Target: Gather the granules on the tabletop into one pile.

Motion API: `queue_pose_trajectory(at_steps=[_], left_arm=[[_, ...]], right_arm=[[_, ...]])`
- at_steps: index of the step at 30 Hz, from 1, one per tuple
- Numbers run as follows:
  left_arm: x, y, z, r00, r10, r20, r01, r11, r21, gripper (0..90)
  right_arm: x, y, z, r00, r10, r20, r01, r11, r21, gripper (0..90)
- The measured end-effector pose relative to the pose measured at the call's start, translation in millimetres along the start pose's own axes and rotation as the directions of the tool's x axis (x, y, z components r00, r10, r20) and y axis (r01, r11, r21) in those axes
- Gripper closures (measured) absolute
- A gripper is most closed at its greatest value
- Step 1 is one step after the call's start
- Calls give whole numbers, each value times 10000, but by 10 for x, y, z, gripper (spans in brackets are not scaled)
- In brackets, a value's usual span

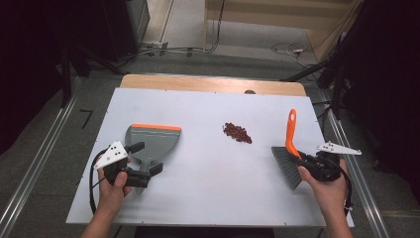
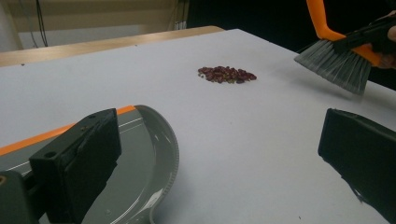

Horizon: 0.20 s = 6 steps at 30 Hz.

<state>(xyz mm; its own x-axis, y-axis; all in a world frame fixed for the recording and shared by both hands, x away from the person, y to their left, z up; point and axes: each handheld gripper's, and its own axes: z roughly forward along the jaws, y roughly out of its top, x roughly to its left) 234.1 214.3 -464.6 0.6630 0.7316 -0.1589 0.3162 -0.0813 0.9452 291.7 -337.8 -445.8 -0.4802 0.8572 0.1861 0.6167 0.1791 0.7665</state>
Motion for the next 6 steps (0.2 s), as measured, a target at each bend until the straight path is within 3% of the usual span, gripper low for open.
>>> queue_pose_trajectory(at_steps=[6], left_arm=[[-4,3,-20,10000,-25,-70,24,9999,-124,0]], right_arm=[[-50,-14,15,9999,131,-69,-131,9999,0,678]])
